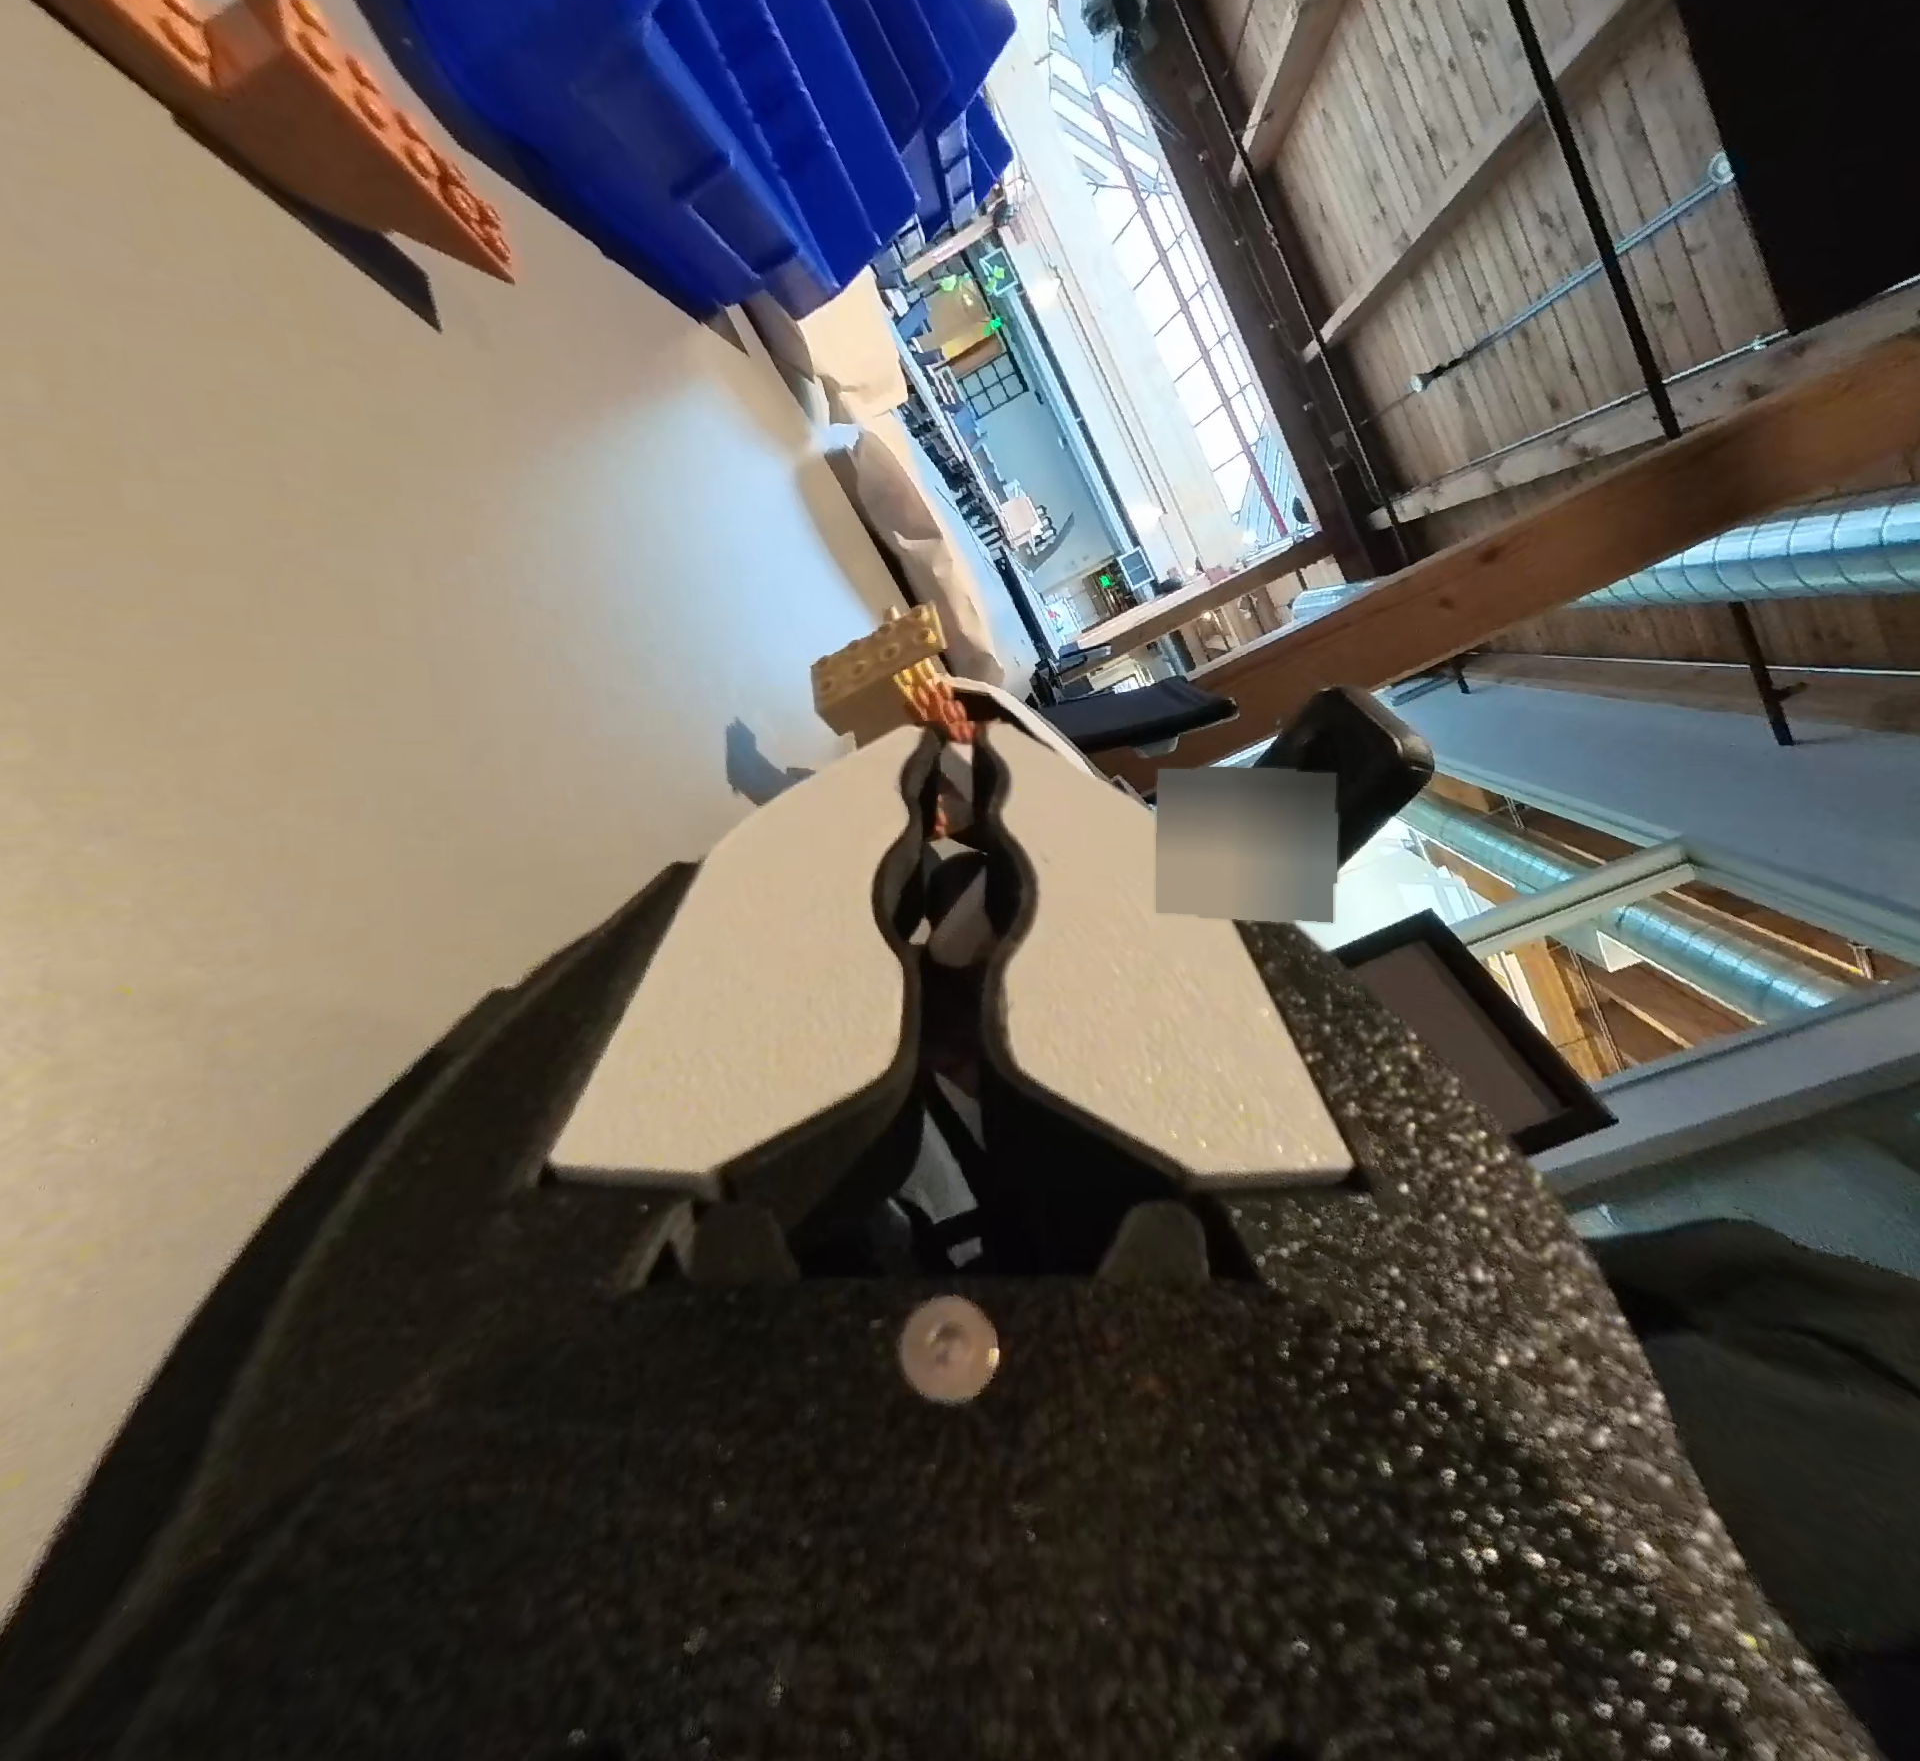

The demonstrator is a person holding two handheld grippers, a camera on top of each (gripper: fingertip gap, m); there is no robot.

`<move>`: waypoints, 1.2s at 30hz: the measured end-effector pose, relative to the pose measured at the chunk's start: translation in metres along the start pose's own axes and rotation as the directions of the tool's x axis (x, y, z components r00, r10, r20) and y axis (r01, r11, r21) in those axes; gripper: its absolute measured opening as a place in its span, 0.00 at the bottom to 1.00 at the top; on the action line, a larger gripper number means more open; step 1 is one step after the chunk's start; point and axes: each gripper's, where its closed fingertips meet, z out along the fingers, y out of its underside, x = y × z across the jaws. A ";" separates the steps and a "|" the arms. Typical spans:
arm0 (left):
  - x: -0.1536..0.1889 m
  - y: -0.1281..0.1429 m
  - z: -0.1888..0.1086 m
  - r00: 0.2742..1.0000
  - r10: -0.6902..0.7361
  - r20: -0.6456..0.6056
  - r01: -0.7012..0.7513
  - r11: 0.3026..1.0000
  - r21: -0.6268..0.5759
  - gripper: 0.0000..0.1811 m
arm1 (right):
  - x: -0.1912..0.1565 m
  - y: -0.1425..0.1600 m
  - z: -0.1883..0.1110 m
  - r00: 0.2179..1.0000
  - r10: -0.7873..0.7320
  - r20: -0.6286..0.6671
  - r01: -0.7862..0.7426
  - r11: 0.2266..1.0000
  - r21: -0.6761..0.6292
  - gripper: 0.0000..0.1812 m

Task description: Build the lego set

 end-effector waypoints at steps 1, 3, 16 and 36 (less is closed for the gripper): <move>0.001 0.000 0.000 1.000 -0.001 -0.009 0.002 1.000 0.001 0.04 | 0.000 0.000 0.000 1.000 -0.004 -0.001 0.004 1.000 -0.005 0.11; 0.004 -0.001 -0.002 1.000 0.001 -0.031 0.000 1.000 0.008 0.05 | 0.000 0.001 0.001 1.000 -0.012 -0.008 0.012 1.000 -0.013 0.11; -0.004 -0.007 -0.029 0.982 0.168 0.091 -0.166 0.986 -0.028 0.10 | 0.000 0.004 0.004 0.996 -0.059 -0.060 0.055 0.997 -0.057 0.11; -0.014 -0.015 -0.049 0.874 0.400 0.277 -0.388 0.916 -0.098 0.14 | 0.007 0.008 0.008 0.979 -0.116 -0.167 0.097 0.988 -0.120 0.11</move>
